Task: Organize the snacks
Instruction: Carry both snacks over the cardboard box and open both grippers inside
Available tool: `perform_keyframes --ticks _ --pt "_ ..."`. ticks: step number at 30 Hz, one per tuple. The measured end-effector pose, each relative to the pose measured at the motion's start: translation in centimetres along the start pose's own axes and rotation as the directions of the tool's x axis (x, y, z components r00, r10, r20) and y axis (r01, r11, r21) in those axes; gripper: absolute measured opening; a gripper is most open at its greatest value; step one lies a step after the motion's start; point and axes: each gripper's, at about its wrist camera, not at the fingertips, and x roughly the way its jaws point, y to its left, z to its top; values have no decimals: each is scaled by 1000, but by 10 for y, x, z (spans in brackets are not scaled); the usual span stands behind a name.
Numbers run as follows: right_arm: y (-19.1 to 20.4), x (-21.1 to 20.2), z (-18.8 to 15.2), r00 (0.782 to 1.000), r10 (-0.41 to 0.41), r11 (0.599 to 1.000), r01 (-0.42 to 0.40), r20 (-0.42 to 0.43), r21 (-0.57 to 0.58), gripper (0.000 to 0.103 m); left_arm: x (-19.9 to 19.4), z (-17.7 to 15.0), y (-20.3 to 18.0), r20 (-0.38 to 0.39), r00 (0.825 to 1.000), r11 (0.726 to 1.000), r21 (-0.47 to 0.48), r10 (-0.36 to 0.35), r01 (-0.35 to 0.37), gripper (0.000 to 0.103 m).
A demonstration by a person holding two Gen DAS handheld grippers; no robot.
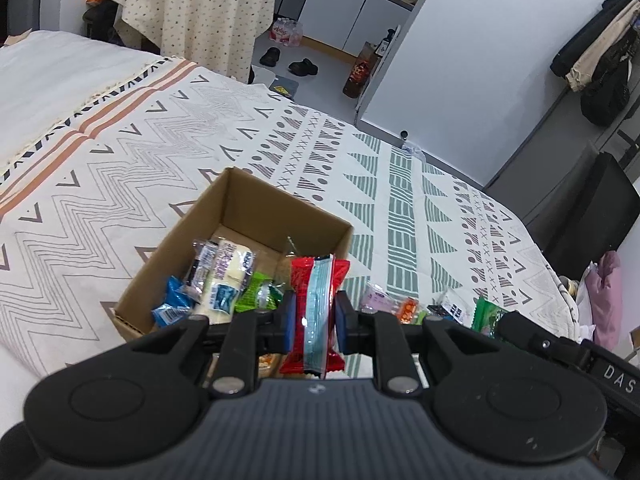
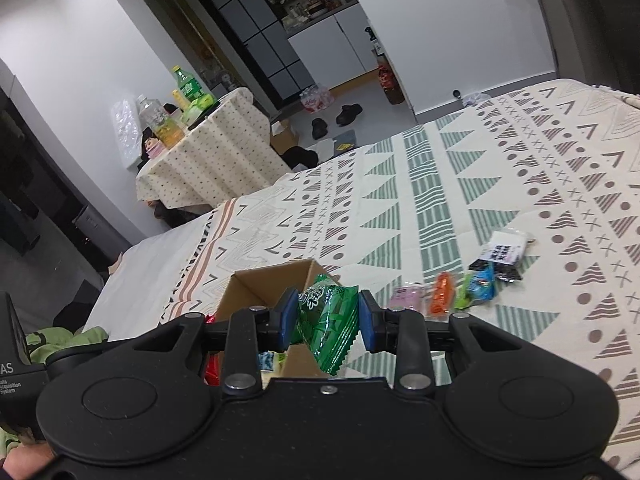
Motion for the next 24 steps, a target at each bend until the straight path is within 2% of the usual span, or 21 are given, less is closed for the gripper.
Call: perform_keyframes --ticks 9,15,24 --pt "26 34 -2 998 42 999 -43 -41 -17 32 15 16 33 -10 1000 999 -42 20 -20 19" --pt "38 64 2 996 56 998 -57 -71 -7 32 32 33 51 -22 1000 997 -70 6 -7 19" --pt "50 102 13 993 51 999 -52 -110 -2 32 63 61 56 -39 999 997 -82 -12 9 19"
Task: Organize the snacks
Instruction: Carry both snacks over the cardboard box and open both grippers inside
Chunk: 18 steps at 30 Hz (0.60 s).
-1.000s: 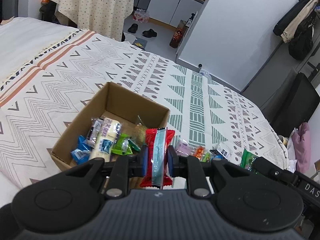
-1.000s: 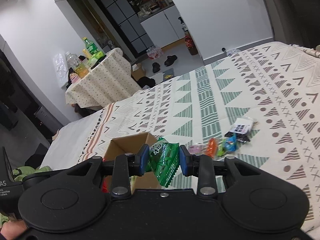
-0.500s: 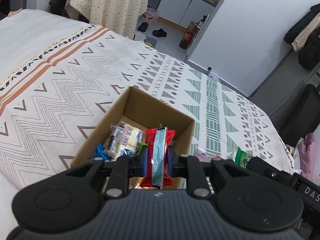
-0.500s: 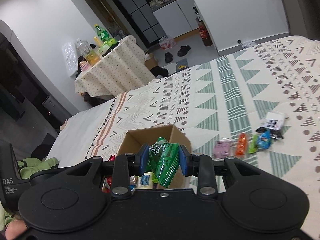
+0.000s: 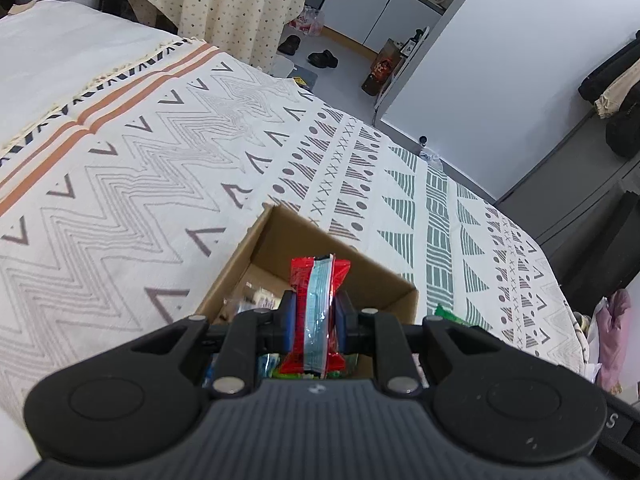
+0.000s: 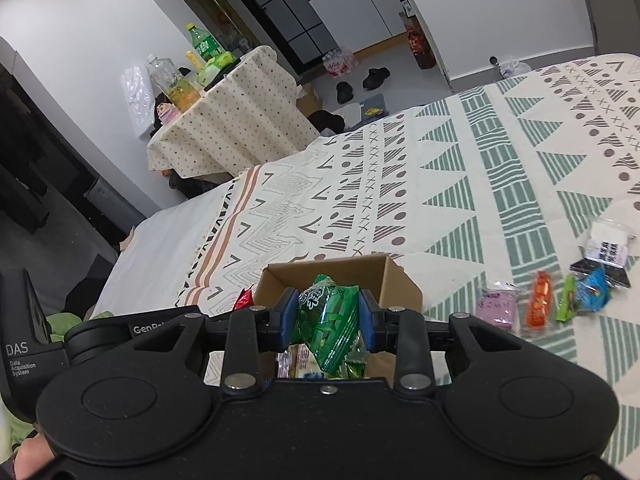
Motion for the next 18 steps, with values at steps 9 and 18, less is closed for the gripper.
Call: perform_keyframes --ticks 9,18 --pt "8 35 11 999 -1 1000 1 -33 10 32 24 17 15 -26 999 998 -51 29 -30 23" --pt "6 36 9 999 19 998 -17 -34 53 57 15 15 29 -31 992 991 -52 120 -122 64"
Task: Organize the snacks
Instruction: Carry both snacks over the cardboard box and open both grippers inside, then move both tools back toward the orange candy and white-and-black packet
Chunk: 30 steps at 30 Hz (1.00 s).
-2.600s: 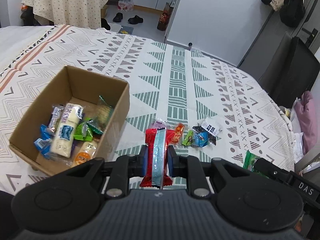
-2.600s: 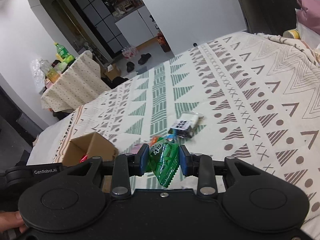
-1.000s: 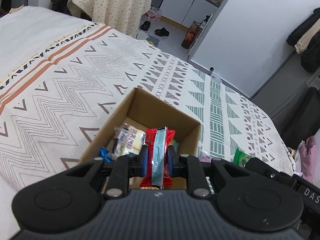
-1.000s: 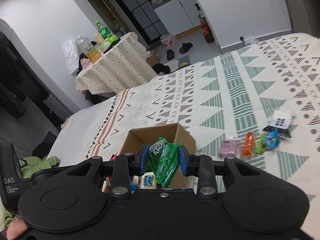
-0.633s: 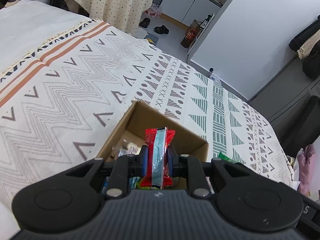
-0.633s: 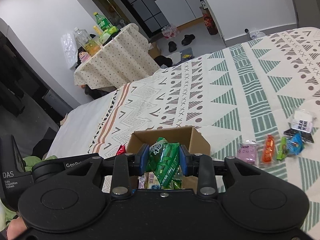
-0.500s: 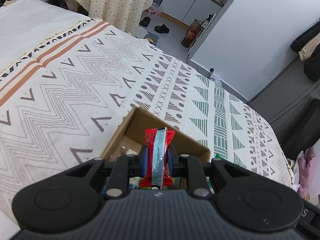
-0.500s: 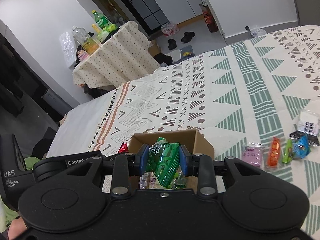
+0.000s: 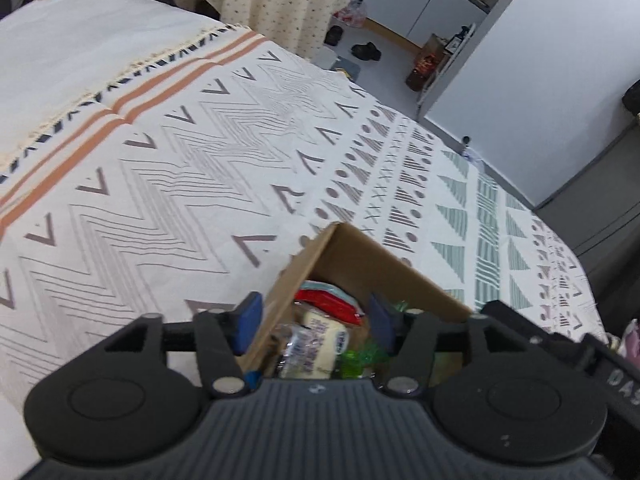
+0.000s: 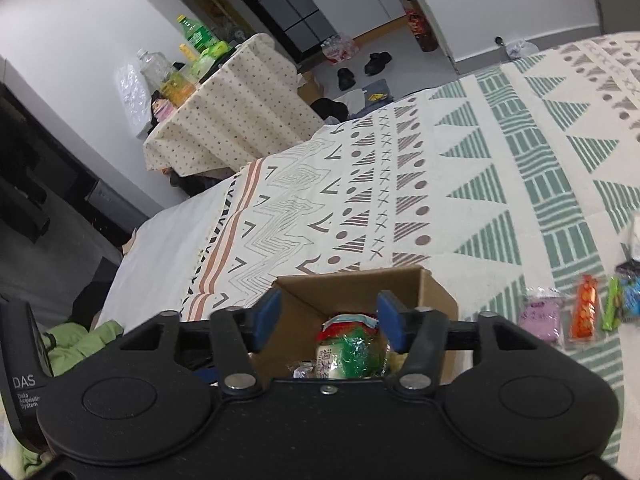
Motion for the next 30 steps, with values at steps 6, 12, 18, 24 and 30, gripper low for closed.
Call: perform_keyframes --ticks 6,12,18,24,30 --pt "-18 -26 -8 1000 -24 999 24 13 28 66 -10 -9 -7 21 998 998 -8 60 -59 84" --pt "-34 -68 -12 996 -57 998 55 64 28 77 -26 -22 -29 4 998 998 34 58 -58 85" --pt "-47 -106 -15 992 -72 997 70 107 19 87 -48 -42 -44 14 999 998 46 41 -42 92" --pt "-54 -132 -19 986 -77 997 77 145 8 101 -67 -59 -57 29 1000 997 73 8 -10 101" --pt "-63 -157 -24 983 -84 996 85 165 -1 103 -83 -75 -72 42 999 995 104 -19 15 103"
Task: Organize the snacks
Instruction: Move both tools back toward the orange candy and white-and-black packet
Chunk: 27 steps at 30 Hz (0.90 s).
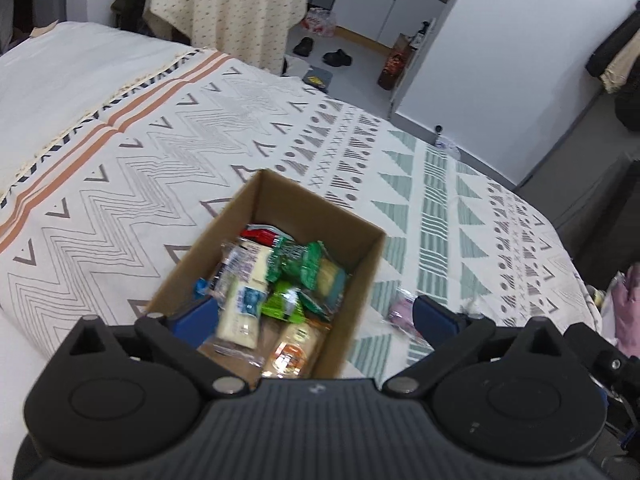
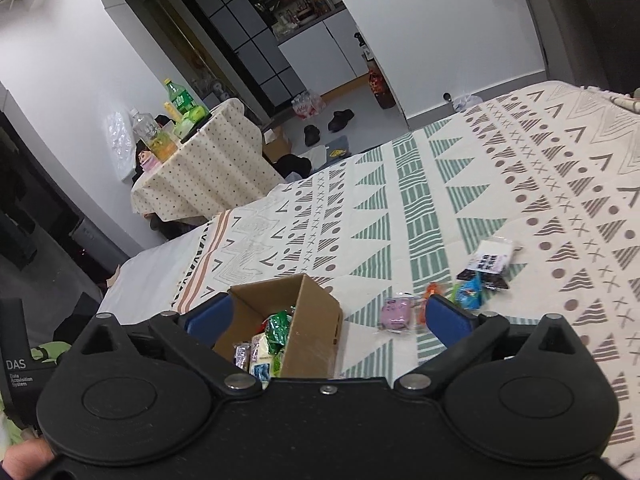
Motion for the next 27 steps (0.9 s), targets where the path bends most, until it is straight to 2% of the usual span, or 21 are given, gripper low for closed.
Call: perform_keyframes --ticks 7,18,27 --pt "-22 -30 3 999 -22 1000 22 30 15 103 -16 -14 -26 16 998 998 26 -58 58 103" --pt "-50 -69 12 996 -54 998 53 70 27 103 -33 -33 -61 19 995 994 54 -97 96 103" --pt "-76 -79 14 995 -64 997 61 82 40 103 -32 -43 -86 10 994 991 87 -107 106 103"
